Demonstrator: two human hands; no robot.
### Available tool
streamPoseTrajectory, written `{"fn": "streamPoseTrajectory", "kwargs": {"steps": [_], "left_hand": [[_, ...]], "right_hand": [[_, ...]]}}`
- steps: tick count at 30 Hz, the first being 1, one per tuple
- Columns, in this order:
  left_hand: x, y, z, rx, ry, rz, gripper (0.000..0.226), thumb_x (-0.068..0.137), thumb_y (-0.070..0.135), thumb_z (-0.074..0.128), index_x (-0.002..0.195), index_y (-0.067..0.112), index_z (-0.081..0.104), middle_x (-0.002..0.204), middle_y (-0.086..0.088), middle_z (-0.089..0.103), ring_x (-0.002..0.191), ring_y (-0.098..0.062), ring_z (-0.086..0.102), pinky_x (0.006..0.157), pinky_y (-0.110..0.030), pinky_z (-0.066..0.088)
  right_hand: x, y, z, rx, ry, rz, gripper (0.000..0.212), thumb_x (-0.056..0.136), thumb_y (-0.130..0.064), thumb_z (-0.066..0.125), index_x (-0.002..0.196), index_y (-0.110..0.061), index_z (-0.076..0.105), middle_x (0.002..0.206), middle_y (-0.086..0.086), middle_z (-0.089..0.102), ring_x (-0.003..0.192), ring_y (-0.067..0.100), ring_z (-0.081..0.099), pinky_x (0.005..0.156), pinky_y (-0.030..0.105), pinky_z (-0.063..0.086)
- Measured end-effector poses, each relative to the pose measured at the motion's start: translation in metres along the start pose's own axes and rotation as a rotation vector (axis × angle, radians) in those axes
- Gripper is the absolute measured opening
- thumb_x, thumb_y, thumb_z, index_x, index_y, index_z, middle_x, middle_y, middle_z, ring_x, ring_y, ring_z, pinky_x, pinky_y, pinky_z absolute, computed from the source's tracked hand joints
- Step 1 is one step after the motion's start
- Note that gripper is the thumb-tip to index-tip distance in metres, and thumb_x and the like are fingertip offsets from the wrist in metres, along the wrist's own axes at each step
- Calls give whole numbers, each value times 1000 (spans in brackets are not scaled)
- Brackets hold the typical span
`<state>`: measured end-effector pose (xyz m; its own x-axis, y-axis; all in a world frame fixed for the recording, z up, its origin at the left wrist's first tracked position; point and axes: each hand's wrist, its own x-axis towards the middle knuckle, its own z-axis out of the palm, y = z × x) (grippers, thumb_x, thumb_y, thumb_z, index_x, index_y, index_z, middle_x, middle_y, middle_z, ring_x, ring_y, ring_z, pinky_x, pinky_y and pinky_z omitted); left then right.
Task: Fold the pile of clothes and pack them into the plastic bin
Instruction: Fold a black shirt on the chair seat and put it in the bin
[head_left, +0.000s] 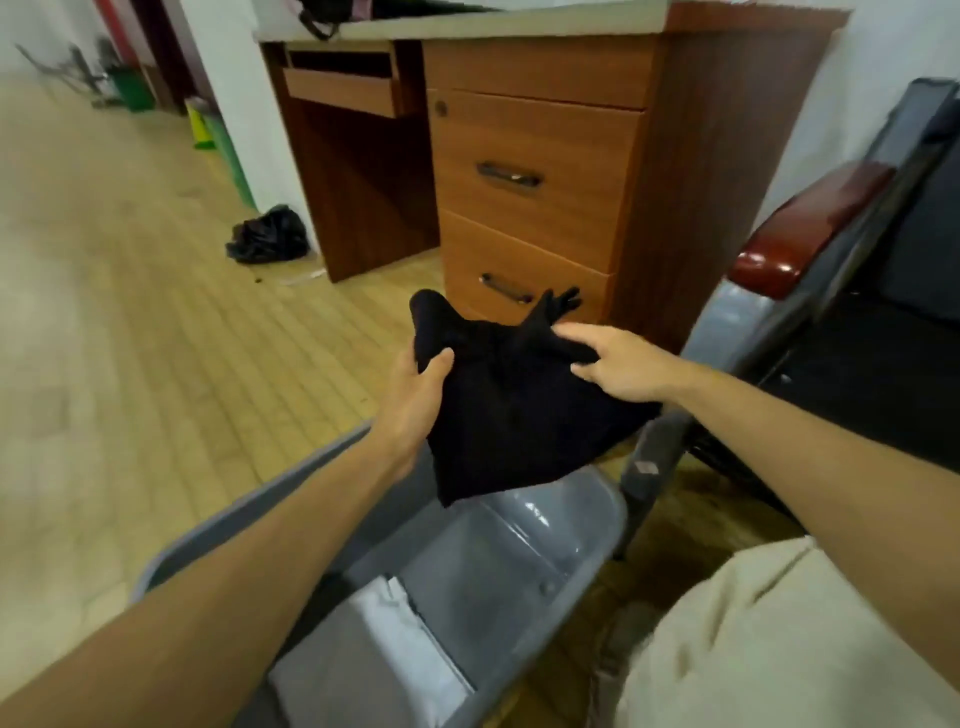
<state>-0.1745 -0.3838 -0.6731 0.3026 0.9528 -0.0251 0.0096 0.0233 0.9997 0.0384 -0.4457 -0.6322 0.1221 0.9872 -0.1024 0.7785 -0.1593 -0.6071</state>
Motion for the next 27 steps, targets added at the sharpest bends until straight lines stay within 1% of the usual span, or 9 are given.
{"fn": "streamPoseTrajectory", "kwargs": {"steps": [2, 5, 9, 11, 13, 16, 18, 21, 27], "left_hand": [[-10, -37, -33, 53, 44, -83, 32, 100, 28, 48, 131, 22, 47, 120, 7, 61, 106, -8, 61, 84, -24, 50], [-23, -88, -69, 130, 67, -232, 28, 100, 24, 46, 128, 21, 43, 119, 5, 57, 101, -6, 58, 76, -22, 48], [-25, -149, -92, 215, 74, -441, 32, 99, 20, 45, 130, 14, 39, 120, -5, 57, 105, -20, 60, 87, -39, 54], [-27, -174, -90, 198, 31, -559, 32, 99, 17, 45, 129, 14, 37, 119, -8, 57, 104, -25, 61, 74, -38, 57], [-31, -192, -83, 202, -38, -679, 31, 98, 14, 46, 128, 15, 37, 115, -7, 58, 99, -25, 63, 72, -37, 57], [-31, -209, -74, 296, -157, -817, 36, 97, 17, 48, 131, 17, 35, 116, -6, 57, 93, -21, 63, 82, -40, 53], [-25, -211, -69, 334, -154, -832, 46, 97, 16, 48, 140, 13, 30, 121, -10, 56, 98, -23, 62, 83, -38, 50], [-11, -197, -56, 379, -174, -744, 46, 98, 12, 46, 141, 8, 31, 125, -16, 55, 100, -25, 61, 78, -32, 50], [11, -131, -1, 384, -252, -450, 24, 97, 7, 47, 121, 9, 50, 99, -9, 65, 77, -18, 63, 72, -29, 50]], "right_hand": [[19, -5, 40, -86, -109, -1, 51, 100, -8, 45, 146, -31, 38, 149, -4, 41, 134, 21, 42, 105, 32, 37], [45, -3, 97, -131, -253, 6, 51, 101, -8, 41, 147, -31, 37, 155, -3, 33, 139, 23, 33, 105, 30, 33], [71, 11, 147, -135, -375, 25, 52, 101, -7, 40, 149, -28, 33, 157, 0, 29, 139, 26, 35, 112, 40, 32], [76, 24, 162, -116, -406, 65, 52, 101, -6, 41, 148, -28, 35, 155, 4, 33, 135, 29, 40, 112, 44, 34], [76, 40, 173, -132, -409, 145, 54, 98, -4, 40, 146, -29, 37, 147, 9, 42, 121, 31, 53, 98, 42, 47], [65, 57, 180, -200, -424, 304, 55, 91, 1, 34, 140, -23, 44, 100, 14, 61, 72, 26, 67, 73, 37, 59], [56, 67, 176, -237, -444, 360, 49, 92, -2, 35, 135, -20, 50, 84, 12, 63, 62, 24, 66, 75, 39, 60], [47, 77, 160, -248, -430, 386, 34, 94, -5, 40, 119, -16, 59, 78, 13, 64, 57, 26, 65, 69, 40, 60], [20, 66, 78, -268, -342, 323, 18, 96, -16, 53, 110, -16, 64, 84, 8, 65, 69, 24, 69, 56, 31, 58]]}}
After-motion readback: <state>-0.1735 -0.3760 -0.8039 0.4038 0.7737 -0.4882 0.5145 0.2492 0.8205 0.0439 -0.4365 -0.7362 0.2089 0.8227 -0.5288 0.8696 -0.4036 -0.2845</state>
